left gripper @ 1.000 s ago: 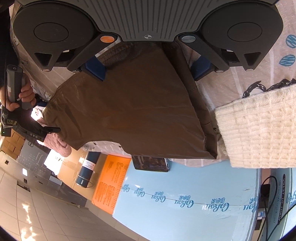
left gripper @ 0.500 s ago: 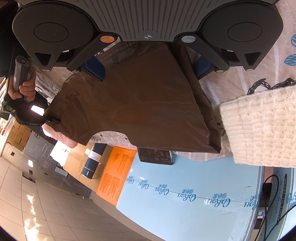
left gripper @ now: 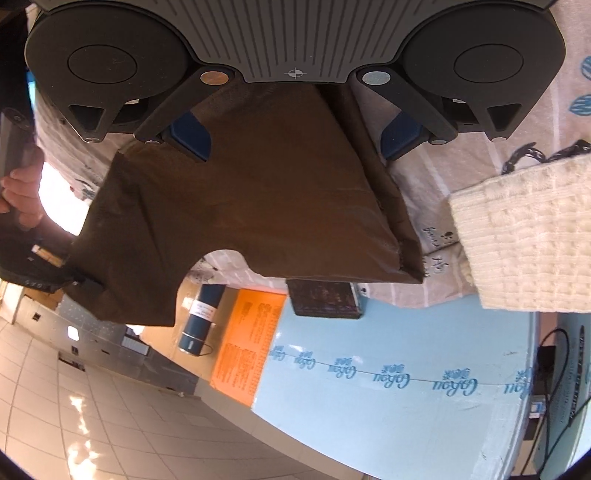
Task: Fold clothes
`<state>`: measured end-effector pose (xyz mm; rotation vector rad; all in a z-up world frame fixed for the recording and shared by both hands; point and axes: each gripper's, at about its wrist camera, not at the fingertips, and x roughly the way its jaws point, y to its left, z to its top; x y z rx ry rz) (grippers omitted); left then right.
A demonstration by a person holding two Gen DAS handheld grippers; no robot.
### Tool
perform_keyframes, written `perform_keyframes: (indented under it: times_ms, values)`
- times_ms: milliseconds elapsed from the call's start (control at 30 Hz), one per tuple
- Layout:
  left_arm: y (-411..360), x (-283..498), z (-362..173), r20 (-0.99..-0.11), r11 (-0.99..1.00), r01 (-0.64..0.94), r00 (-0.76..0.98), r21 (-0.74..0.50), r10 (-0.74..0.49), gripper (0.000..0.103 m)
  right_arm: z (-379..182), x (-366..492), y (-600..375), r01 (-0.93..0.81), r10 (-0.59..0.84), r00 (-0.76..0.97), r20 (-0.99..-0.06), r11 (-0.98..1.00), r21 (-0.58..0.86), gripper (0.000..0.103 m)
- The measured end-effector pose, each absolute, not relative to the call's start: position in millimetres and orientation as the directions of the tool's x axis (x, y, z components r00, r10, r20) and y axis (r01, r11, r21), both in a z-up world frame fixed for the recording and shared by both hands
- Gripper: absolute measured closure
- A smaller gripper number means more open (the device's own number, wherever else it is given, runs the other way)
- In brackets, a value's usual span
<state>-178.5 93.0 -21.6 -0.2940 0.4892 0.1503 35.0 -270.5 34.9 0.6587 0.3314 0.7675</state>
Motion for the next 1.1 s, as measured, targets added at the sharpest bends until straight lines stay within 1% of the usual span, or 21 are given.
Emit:
perform_keyframes:
  times_ms: [67,167,233,333,500,600,667,700,733,800,833,933,1100]
  values:
    - [94.2,-177.2,-22.0,-0.498,0.943,-0.250,0.860,-0.219,0.113,0.004,39.3,25.6,-252.3,-0.578,0.763,0.644,-0.051,0.529,0.621,0.097]
    - [97.6,-176.6,-23.1,-0.504,0.942,-0.241,0.859,-0.232,0.096,0.009,45.2,11.0,-224.6,-0.646,0.808,0.585,-0.071,0.516,0.562,0.097]
    - [98.5,-177.0,-23.4,-0.502,0.943,-0.233,0.861,-0.236,0.087,0.010,44.9,-1.5,-202.6,-0.695,0.831,0.547,-0.105,0.520,0.496,0.097]
    - [99.9,-177.2,-23.6,-0.500,0.942,-0.233,0.862,-0.242,0.085,0.010,38.7,-19.7,-173.2,-0.767,0.851,0.496,-0.172,0.522,0.373,0.097]
    - [102.0,-177.7,-23.6,-0.500,0.937,-0.244,0.861,-0.249,0.092,0.010,22.0,-44.7,-139.9,-0.847,0.861,0.403,-0.309,0.479,0.229,0.096]
    - [105.2,-179.9,-21.7,-0.490,0.932,-0.267,0.864,-0.247,0.117,0.010,13.2,-58.3,-131.0,-0.887,0.855,0.359,-0.376,0.437,0.147,0.095]
    - [108.5,-181.4,-21.0,-0.481,0.925,-0.287,0.866,-0.250,0.139,0.010,8.4,-62.3,-130.9,-0.904,0.855,0.322,-0.406,0.405,0.136,0.086]
    - [110.2,-182.0,-20.9,-0.477,0.921,-0.296,0.866,-0.253,0.148,0.009,6.6,-62.8,-132.3,-0.909,0.860,0.299,-0.414,0.388,0.149,0.073]
    - [111.9,-182.5,-20.8,-0.473,0.917,-0.305,0.867,-0.256,0.157,0.009,4.7,-63.6,-134.6,-0.916,0.869,0.264,-0.418,0.362,0.174,0.052]
    - [114.1,-183.3,-20.9,-0.464,0.912,-0.304,0.873,-0.274,0.152,0.009,2.5,-64.3,-139.6,-0.923,0.889,0.202,-0.412,0.313,0.223,0.031]
    - [114.7,-183.0,-20.8,-0.462,0.911,-0.303,0.874,-0.280,0.150,0.009,3.6,-64.6,-142.0,-0.926,0.899,0.174,-0.401,0.288,0.244,0.026]
    - [113.9,-182.8,-21.1,-0.463,0.911,-0.303,0.874,-0.280,0.148,0.009,10.2,-59.2,-145.0,-0.917,0.920,0.160,-0.358,0.273,0.291,0.019]
    - [113.2,-181.0,-22.4,-0.471,0.915,-0.290,0.872,-0.281,0.132,0.009,18.7,-31.6,-134.1,-0.858,0.930,0.173,-0.325,0.305,0.414,0.017]
